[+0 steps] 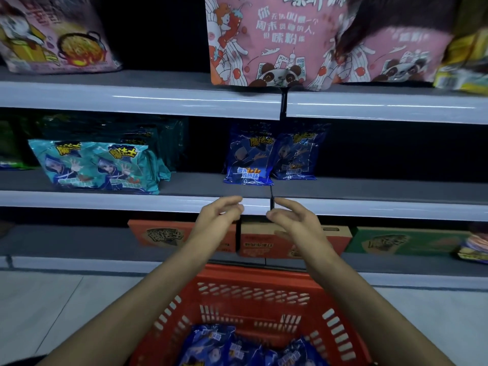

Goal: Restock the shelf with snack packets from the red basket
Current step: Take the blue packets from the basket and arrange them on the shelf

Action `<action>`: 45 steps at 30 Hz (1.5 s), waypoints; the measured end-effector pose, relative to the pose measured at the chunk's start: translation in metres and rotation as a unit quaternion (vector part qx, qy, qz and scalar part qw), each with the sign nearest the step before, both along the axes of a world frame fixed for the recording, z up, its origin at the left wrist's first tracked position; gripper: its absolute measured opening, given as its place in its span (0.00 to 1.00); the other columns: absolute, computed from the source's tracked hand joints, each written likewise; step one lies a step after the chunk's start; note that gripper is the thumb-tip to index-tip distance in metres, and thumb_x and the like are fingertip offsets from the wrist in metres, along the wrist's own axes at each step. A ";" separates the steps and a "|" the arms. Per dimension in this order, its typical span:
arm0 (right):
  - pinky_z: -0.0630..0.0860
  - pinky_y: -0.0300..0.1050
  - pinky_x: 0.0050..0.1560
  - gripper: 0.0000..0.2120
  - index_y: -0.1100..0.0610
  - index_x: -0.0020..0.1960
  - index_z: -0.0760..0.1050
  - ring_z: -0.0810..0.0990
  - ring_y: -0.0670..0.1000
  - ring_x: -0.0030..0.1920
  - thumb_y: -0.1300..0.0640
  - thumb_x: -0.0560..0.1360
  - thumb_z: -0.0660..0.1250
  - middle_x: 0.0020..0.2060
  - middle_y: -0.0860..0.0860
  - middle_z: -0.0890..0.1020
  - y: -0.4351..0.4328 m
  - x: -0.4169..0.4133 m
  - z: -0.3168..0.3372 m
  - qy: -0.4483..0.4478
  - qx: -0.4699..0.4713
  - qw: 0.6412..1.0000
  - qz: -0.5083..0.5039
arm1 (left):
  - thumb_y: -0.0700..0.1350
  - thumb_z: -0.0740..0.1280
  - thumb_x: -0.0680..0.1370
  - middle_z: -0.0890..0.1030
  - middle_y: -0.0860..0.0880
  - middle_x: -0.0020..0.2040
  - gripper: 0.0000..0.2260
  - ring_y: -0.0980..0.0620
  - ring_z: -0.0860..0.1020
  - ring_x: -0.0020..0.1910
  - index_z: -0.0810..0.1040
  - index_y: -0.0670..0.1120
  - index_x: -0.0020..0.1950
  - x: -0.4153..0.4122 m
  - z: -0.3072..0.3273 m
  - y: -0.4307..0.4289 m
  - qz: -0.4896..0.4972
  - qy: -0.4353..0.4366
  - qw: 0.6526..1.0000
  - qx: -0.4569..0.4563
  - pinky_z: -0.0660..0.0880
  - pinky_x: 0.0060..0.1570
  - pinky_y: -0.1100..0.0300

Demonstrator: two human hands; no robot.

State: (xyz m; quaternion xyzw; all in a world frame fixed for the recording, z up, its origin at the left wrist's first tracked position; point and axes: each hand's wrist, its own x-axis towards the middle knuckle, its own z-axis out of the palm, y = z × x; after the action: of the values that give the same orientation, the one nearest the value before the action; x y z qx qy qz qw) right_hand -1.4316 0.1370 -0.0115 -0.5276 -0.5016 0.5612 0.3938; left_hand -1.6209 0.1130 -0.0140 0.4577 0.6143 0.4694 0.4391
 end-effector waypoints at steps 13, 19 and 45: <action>0.82 0.46 0.54 0.15 0.57 0.63 0.80 0.86 0.55 0.52 0.60 0.77 0.75 0.50 0.57 0.87 -0.076 0.053 -0.035 -0.096 -0.043 0.992 0.070 | 0.48 0.67 0.83 0.85 0.52 0.61 0.12 0.55 0.85 0.58 0.82 0.53 0.66 0.007 0.007 -0.068 -0.029 -0.041 0.998 -0.025 0.78 0.67 0.47; 0.81 0.45 0.44 0.05 0.55 0.45 0.82 0.84 0.51 0.40 0.53 0.75 0.74 0.35 0.48 0.83 -0.094 0.064 -0.138 -0.381 -0.097 0.896 0.208 | 0.48 0.67 0.83 0.86 0.52 0.59 0.12 0.54 0.85 0.58 0.82 0.52 0.65 0.008 0.005 -0.074 -0.037 -0.041 0.998 -0.030 0.78 0.67 0.47; 0.80 0.51 0.56 0.14 0.63 0.57 0.80 0.84 0.61 0.53 0.52 0.81 0.67 0.48 0.56 0.84 -0.132 0.065 -0.263 -0.362 -0.309 0.874 -0.096 | 0.48 0.67 0.83 0.86 0.52 0.59 0.12 0.55 0.85 0.57 0.81 0.53 0.66 0.006 -0.007 -0.075 -0.081 -0.002 0.996 -0.044 0.78 0.66 0.50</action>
State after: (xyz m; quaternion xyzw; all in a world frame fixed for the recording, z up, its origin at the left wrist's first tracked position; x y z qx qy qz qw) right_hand -1.3664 0.0054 -0.2746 -0.8340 -0.3575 0.4169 0.0536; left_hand -1.6154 0.0381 -0.0210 0.4857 0.5941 0.4058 0.4964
